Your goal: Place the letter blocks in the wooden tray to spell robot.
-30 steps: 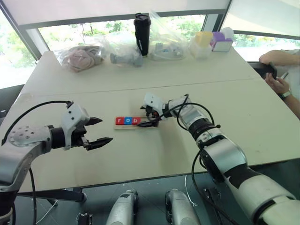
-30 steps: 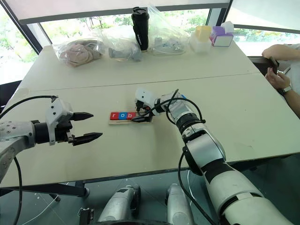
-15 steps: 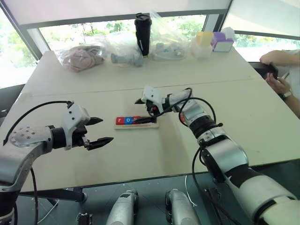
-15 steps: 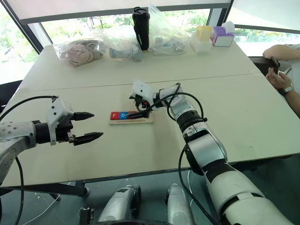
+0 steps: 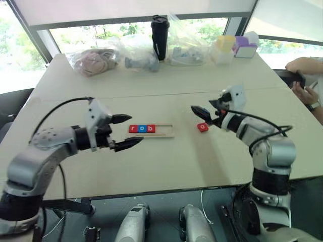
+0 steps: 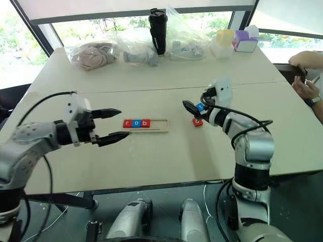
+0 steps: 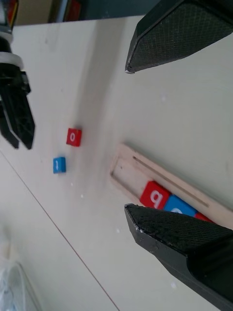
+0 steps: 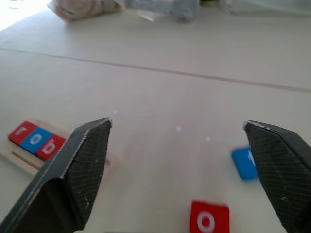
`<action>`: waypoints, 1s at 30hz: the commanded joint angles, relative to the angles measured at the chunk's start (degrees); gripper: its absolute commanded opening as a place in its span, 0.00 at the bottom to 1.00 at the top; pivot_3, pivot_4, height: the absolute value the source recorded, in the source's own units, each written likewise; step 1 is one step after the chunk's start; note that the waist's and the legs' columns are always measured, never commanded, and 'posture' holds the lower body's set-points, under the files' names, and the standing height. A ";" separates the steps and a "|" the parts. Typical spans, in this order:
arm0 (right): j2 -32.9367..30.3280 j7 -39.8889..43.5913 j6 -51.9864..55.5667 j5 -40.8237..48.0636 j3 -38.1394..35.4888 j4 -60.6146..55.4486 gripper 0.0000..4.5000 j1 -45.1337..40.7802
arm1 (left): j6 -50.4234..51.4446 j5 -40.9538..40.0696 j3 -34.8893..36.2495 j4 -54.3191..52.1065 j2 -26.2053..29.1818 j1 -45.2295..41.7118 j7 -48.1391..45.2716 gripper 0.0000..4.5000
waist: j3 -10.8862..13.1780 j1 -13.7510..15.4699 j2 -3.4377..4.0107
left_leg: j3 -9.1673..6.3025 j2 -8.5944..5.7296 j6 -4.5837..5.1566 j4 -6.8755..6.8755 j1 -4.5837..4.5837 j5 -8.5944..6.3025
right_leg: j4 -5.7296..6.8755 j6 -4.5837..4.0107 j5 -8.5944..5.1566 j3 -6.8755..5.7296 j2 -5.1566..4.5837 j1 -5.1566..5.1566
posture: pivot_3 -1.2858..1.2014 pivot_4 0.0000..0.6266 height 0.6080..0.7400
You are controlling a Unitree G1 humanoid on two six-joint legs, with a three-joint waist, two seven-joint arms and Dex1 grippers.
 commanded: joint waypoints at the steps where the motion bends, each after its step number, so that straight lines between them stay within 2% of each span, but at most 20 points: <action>1: 0.61 -4.83 0.10 -1.54 3.78 -3.09 0.99 2.30 | -0.82 0.42 -2.90 -0.07 -1.39 -2.21 -0.56 1.00 | 0.00 -0.27 0.00 | 0.01 0.00 0.00 0.01 0.00 0.00 | -0.01 -0.02 0.01 0.00 0.00 0.00 | 0.52 0.24 1.00; 7: 0.76 -8.63 -1.54 -1.95 6.71 -0.10 0.99 3.43 | -3.35 3.94 -7.63 3.28 -3.11 -4.19 -2.01 1.00 | 0.00 -0.17 0.00 | 0.02 0.00 0.02 0.00 0.01 0.01 | -0.01 -0.01 0.00 0.00 0.01 0.01 | 0.52 0.24 1.00; 11: -0.08 -11.22 -5.12 -4.12 8.47 6.82 0.99 3.08 | -8.27 10.13 -10.94 8.59 -5.67 -4.59 -0.35 1.00 | -0.01 0.05 -0.03 | 0.01 -0.02 0.03 0.07 0.02 0.02 | -0.07 0.00 0.00 -0.04 0.01 0.12 | 0.52 0.24 1.00; 18: -0.31 -13.20 -8.32 -5.31 10.56 13.86 0.99 2.46 | -10.97 13.48 -11.33 10.03 -6.84 -2.90 0.19 1.00 | -0.01 -0.17 -0.04 | -0.01 -0.01 0.03 0.03 0.03 0.01 | -0.07 0.01 0.00 -0.03 0.01 0.09 | 0.52 0.24 1.00; 21: 0.15 -13.76 -9.47 -5.18 11.02 15.51 0.80 1.78 | -11.05 13.69 -11.14 9.50 -6.98 -2.16 0.15 1.00 | -0.02 -0.17 -0.05 | -0.01 -0.01 0.03 0.05 0.06 0.02 | -0.06 0.01 0.00 -0.03 0.01 0.12 | 0.52 0.24 1.00; 26: 0.73 -14.70 -8.01 -4.96 11.87 14.92 0.28 1.54 | -10.99 13.82 -10.66 8.98 -6.99 -1.45 0.11 1.00 | -0.04 -0.04 -0.08 | -0.02 -0.01 0.03 0.06 0.07 0.01 | -0.06 0.01 0.00 -0.03 0.01 0.15 | 0.52 0.24 1.00; 30: 0.47 -15.97 -4.74 -4.72 11.59 10.44 0.27 0.92 | -11.57 13.69 -10.24 8.86 -7.84 -1.80 0.63 1.00 | -0.04 0.00 -0.08 | -0.04 -0.01 0.03 0.05 0.07 0.01 | -0.06 0.01 0.00 -0.03 0.01 0.15 | 0.52 0.24 1.00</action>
